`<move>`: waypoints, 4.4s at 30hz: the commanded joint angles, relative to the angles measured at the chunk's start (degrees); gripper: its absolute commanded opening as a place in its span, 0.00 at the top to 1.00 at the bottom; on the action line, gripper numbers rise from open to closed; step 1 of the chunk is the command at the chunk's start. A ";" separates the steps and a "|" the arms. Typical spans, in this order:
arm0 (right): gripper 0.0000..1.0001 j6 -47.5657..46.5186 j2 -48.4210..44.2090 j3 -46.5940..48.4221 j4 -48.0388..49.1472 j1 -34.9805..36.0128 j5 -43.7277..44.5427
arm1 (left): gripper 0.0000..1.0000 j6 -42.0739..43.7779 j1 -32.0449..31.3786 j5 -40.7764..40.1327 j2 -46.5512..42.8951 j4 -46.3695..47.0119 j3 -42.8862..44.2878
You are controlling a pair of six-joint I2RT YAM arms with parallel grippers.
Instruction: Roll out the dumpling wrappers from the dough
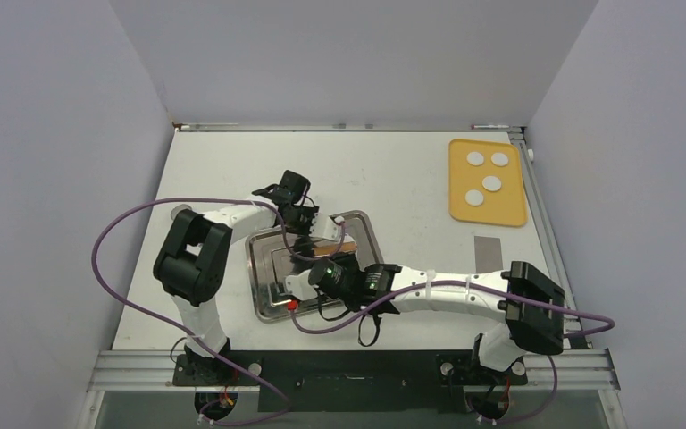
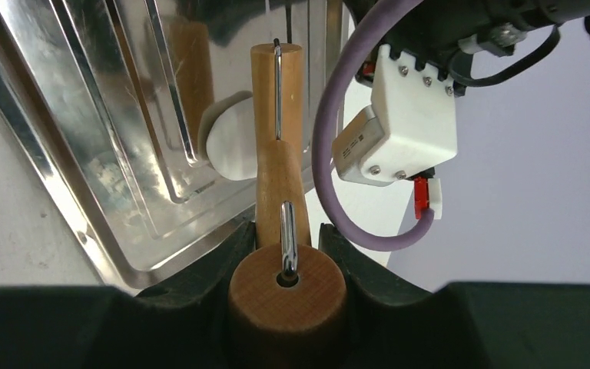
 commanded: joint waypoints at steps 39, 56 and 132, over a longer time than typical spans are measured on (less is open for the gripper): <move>0.92 15.29 2.62 -10.16 1.96 4.55 -3.41 | 1.00 2.54 -2.26 2.92 1.14 -14.67 -3.22; 0.92 21.70 3.46 -10.67 -1.11 9.92 -1.37 | 1.00 1.30 -2.79 2.01 1.74 -13.85 -2.93; 0.92 24.49 9.71 -7.12 -4.48 12.92 -5.29 | 1.00 0.17 -3.23 0.87 1.64 -12.50 -3.27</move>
